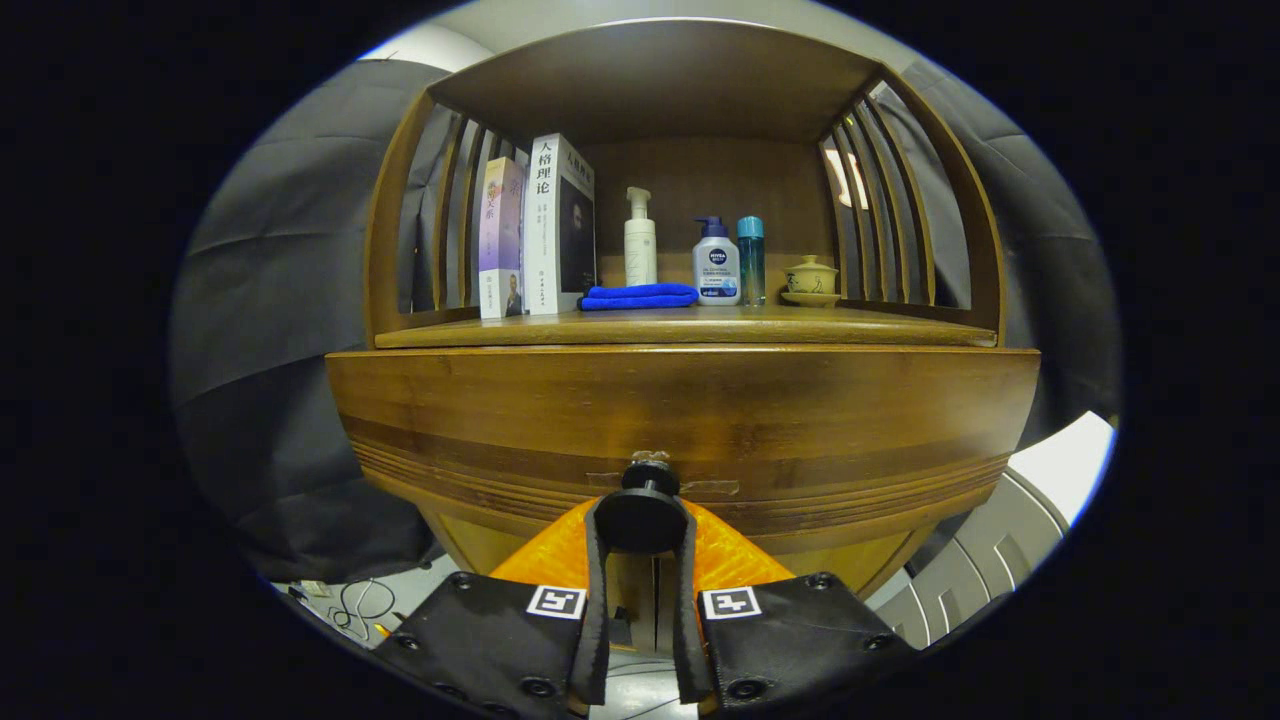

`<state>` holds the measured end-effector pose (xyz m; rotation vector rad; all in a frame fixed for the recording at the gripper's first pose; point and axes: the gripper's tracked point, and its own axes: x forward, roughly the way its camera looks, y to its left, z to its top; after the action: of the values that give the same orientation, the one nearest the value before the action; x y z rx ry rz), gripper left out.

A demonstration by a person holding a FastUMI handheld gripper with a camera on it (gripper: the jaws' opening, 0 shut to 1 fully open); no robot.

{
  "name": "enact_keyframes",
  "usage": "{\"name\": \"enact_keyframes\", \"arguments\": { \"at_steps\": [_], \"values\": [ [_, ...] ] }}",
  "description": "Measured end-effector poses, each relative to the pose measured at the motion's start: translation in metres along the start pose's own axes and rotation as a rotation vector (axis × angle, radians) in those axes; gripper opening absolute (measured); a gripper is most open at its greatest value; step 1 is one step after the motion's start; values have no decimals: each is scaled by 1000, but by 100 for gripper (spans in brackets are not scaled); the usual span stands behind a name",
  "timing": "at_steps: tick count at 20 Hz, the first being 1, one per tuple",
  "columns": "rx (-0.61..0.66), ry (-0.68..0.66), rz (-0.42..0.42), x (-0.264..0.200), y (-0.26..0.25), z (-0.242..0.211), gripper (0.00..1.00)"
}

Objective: Pull open the drawer, take out the items inside it, and place them on the countertop above the cabinet.

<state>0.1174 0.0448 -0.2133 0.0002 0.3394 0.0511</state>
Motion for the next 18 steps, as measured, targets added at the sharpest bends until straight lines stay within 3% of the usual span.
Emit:
{"name": "enact_keyframes", "arguments": {
  "at_steps": [18],
  "values": [
    [-30,15,63,-72,10,-20,28]
  ]
}}
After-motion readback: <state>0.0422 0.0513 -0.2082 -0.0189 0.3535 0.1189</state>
